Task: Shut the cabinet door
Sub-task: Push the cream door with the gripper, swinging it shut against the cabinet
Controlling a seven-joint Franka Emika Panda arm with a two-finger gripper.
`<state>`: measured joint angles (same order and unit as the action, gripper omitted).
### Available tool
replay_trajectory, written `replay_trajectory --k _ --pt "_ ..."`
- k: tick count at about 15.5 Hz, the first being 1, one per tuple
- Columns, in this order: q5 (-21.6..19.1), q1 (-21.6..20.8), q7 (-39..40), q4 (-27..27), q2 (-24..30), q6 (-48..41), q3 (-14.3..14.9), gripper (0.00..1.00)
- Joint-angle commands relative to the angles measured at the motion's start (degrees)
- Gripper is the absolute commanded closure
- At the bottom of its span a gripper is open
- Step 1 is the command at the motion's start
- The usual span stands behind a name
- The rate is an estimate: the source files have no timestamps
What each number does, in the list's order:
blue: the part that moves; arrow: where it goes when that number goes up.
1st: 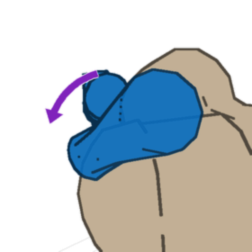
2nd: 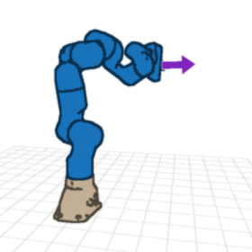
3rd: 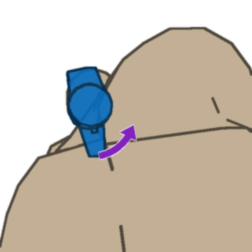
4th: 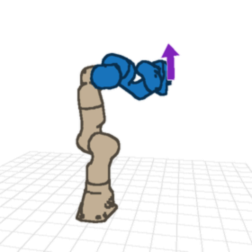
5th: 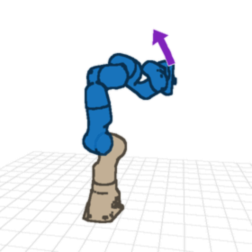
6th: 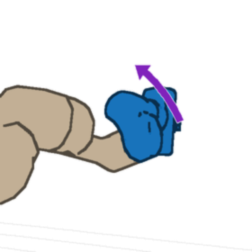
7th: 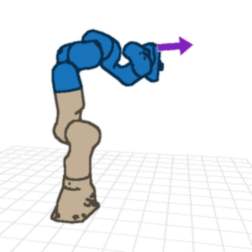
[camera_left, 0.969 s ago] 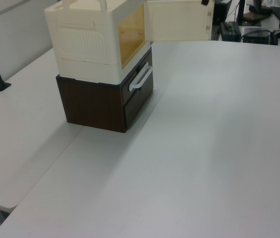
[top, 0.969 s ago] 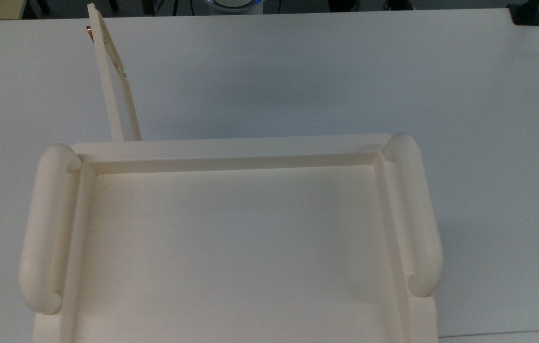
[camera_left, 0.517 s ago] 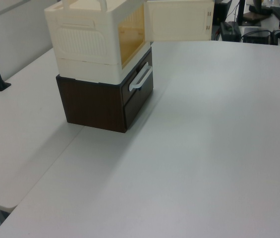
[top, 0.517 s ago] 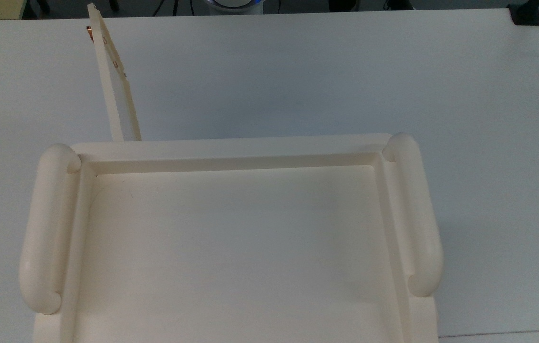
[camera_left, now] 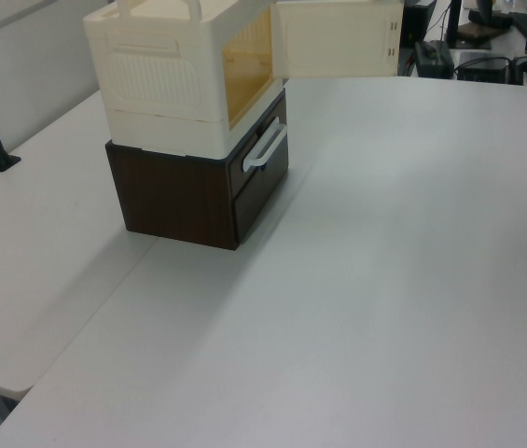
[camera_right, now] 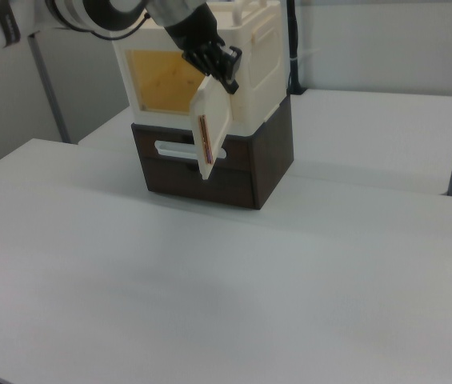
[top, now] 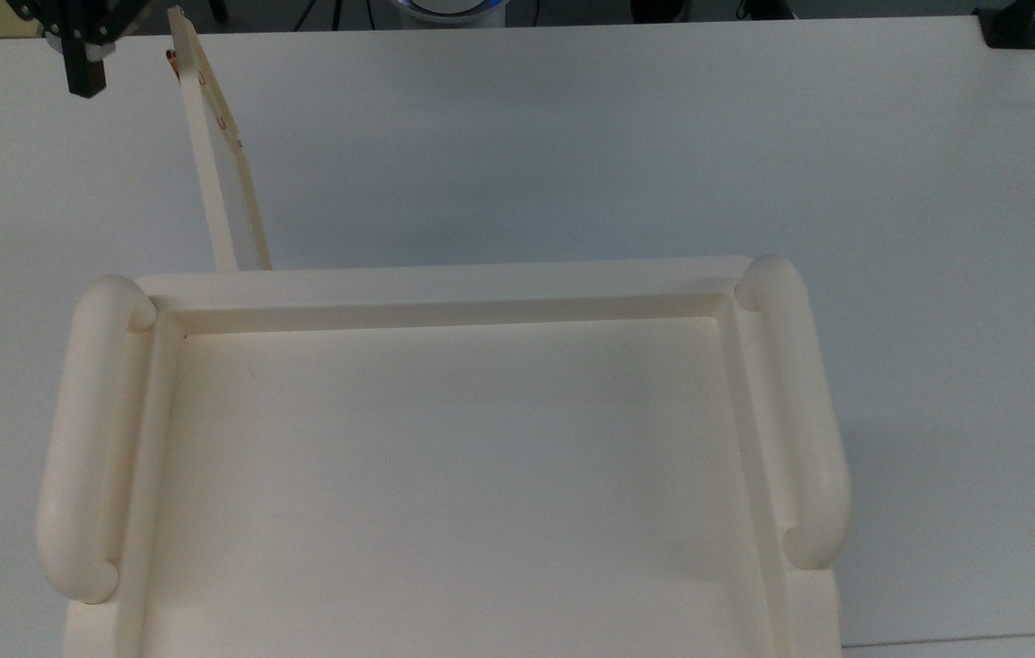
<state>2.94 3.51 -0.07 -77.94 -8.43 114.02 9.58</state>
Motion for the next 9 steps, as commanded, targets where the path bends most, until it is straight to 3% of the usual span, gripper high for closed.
replay_trajectory --k 1,3,5,8,9 --pt "-3.54 -1.57 1.21 -2.84 0.87 1.29 -0.62 1.0" --pt "-6.45 -3.24 1.04 -2.84 0.78 1.29 -0.62 1.0" --pt "-6.81 -5.87 0.16 -2.84 0.69 1.29 -0.71 1.0" --pt "-8.04 -9.48 -7.37 -2.31 -1.85 2.26 -0.62 1.0" --pt "-8.22 -10.88 -9.75 -2.22 -2.73 6.35 -0.62 1.0"
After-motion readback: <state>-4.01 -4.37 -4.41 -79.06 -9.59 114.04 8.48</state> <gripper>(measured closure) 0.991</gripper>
